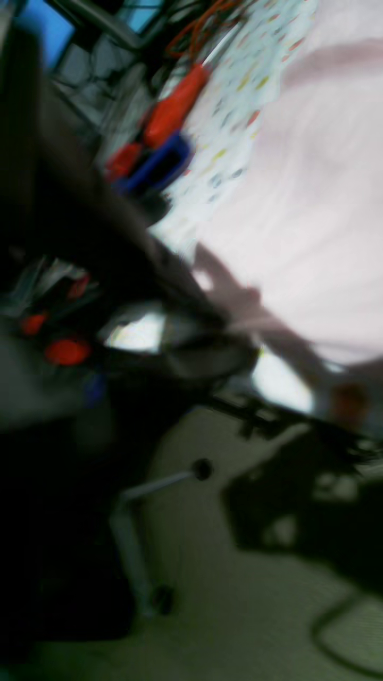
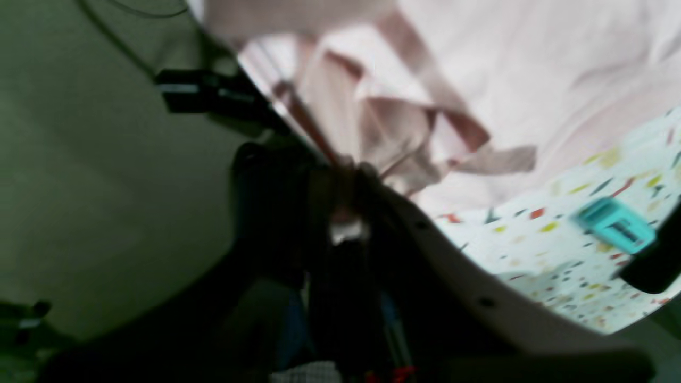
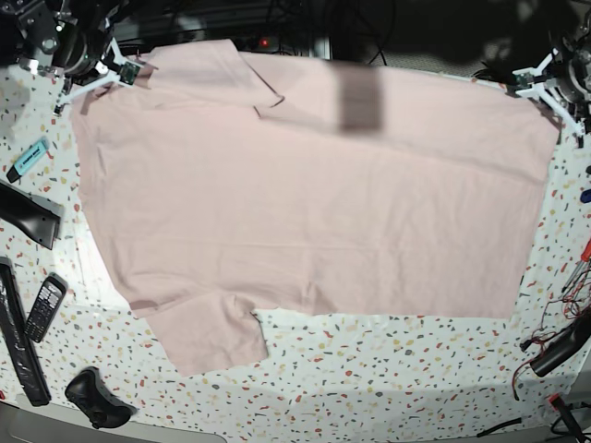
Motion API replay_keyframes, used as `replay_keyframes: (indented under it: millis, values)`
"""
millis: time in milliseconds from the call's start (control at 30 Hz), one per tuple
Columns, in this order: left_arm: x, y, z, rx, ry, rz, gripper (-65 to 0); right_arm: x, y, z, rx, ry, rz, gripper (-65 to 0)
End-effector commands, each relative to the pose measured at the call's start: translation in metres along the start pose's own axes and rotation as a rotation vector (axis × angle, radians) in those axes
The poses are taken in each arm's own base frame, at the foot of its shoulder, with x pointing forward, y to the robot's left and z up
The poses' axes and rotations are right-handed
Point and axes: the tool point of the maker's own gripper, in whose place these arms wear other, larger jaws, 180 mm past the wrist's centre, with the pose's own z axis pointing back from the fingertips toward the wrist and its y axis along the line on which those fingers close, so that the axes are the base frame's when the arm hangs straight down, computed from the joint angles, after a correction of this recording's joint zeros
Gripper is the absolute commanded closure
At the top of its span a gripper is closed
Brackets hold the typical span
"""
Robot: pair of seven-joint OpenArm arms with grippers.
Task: Fold the T-shirt properly
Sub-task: 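Hold both shirt corners and pull them slightly apart to flatten the shirt, then slide both grippers along the shirt side edges toward the hem and pinch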
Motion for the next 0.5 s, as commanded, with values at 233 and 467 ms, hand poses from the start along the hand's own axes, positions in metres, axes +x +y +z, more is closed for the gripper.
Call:
replay_keyframes:
  millis: [233, 467]
  values:
    - [-0.001, 0.026, 0.028, 0.045, 0.043, 0.025, -27.7, 0.027, -0.038, 0.037, -0.091, -0.148, -0.068, -12.1]
    - [0.008, 0.119, 0.066, 0.218, -0.203, 0.307, -27.7, 0.034, -0.082, 0.065, -0.155, -0.335, -0.246, -12.1]
